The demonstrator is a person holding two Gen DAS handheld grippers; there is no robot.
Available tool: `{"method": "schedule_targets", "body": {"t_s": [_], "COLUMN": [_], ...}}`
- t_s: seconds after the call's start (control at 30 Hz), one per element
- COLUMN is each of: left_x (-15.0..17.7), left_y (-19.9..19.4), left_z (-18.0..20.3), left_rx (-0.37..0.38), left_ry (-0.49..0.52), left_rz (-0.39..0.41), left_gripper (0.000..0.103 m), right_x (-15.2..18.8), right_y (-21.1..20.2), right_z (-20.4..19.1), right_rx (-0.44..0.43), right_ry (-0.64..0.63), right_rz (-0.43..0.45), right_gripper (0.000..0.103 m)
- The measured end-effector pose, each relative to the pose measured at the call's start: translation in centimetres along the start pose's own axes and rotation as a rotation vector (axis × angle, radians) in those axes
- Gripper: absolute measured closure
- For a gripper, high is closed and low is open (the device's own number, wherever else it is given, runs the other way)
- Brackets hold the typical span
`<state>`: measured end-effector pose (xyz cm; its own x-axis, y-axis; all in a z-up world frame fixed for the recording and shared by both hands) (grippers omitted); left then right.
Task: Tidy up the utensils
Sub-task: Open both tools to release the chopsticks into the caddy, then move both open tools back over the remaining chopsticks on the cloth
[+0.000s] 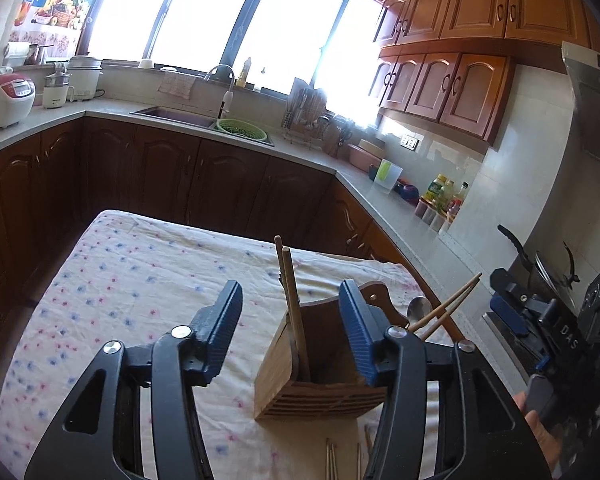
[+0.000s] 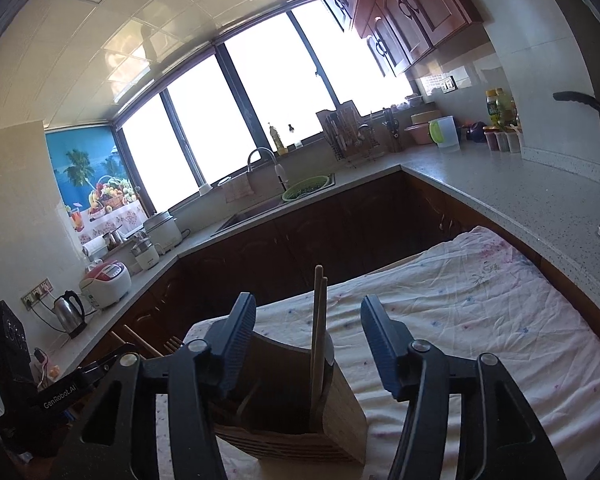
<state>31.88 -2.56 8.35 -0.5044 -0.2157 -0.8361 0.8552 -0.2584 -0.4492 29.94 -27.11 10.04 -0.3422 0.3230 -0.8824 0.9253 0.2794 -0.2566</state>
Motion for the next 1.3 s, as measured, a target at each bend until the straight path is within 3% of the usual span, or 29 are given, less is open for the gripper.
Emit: {"method": "schedule_targets", "body": {"t_s": [0.03, 0.07, 0.1, 0.2, 0.5, 1.0, 1.3], "left_x": [0.0, 0.0, 0.0, 0.4, 3.5, 11.6, 15.3], "left_y": [-0.4, -0.9, -1.4, -2.4, -4.6, -5.3, -4.4], "left_z": [-0.1, -0.3, -0.4, -0.9, -2.1, -2.1, -1.2], "left_rx": [-0.006, -0.01, -0.014, -0.025, -0.03, -0.052, -0.092], "left_ry": [-0.005, -0.011, -0.015, -0.028, -0.068, -0.054, 0.032], "left_rz": [0.006, 0.018, 0.029, 0.032, -0.01, -0.147, -0.231], "left_gripper": [0.031, 0.028, 0.026, 0.019, 0.019, 0.019, 0.019], "right_x": [-0.3, -0.6, -0.9, -1.2, 0.8, 8.1, 12.1], "right_y": [-0.5, -1.0, -1.6, -3.3, -6.5, -10.2, -11.4], "right_z": [-0.1, -0.3, -0.4, -0.8, -0.1, 3.8, 6.0], "right_rx": [-0.01, -0.018, -0.025, -0.028, -0.015, 0.068, 0.118], "right_ry": [0.006, 0.012, 0.015, 0.002, 0.007, 0.07, 0.079], "right_rz": [0.014, 0.029, 0.049, 0.08, 0.058, -0.055, -0.124], "right_gripper": [0.021, 0.007, 0.002, 0.002, 0.002, 0.002, 0.002]}}
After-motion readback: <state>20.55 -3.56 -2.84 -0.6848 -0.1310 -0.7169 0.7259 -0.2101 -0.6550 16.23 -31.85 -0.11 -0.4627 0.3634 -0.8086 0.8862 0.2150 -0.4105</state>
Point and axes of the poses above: each gripper's, at about its wrist camera, not at the fingertips, and y roughly the way its jaws point, z to its right, x to its underside, the point moved 7 cm from there along y, roughly the way its jaws point, and after that the axes turned 4 degrees about -x, right-handed, at the moved point
